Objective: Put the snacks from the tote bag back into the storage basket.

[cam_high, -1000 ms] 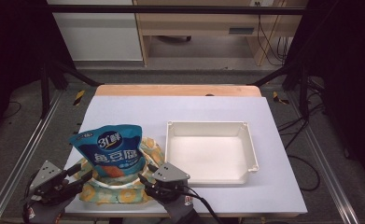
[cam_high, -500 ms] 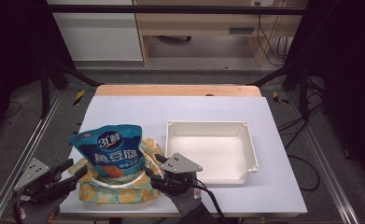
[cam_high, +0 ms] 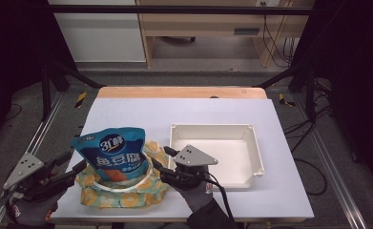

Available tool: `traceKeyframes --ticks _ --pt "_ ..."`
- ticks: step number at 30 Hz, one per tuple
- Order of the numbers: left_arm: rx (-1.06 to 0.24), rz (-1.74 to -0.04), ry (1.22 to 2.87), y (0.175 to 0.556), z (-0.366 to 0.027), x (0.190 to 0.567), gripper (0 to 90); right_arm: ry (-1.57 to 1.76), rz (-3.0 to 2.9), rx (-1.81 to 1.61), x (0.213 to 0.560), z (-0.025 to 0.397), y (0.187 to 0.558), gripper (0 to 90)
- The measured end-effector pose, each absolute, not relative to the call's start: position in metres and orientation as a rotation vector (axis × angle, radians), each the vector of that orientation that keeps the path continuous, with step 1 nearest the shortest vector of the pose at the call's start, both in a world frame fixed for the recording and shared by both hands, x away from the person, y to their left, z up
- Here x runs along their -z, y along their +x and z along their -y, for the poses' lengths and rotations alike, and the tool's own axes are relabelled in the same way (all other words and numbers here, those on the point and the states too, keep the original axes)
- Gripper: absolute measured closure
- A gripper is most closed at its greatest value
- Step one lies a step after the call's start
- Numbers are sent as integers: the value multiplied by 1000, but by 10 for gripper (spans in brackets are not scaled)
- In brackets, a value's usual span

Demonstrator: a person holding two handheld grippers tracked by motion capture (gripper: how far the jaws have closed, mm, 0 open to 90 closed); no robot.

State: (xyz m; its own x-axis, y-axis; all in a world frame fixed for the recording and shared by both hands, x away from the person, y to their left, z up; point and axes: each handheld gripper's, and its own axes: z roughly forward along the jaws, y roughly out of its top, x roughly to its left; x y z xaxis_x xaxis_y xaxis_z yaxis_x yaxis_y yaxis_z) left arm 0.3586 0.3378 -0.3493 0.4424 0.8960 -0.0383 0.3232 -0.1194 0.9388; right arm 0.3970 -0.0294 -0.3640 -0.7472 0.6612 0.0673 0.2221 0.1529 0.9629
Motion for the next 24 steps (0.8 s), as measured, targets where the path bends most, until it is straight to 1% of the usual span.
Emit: traceKeyframes --ticks 5,15,24 --pt "-711 -1060 1672 363 -334 343 392 863 -2052 -1649 359 32 402 478" --pt "-721 -1038 1640 368 -326 330 404 827 -2039 -1668 342 23 409 491" --pt "-733 -1025 1633 376 -321 318 453 815 -2047 -1665 335 12 418 514"
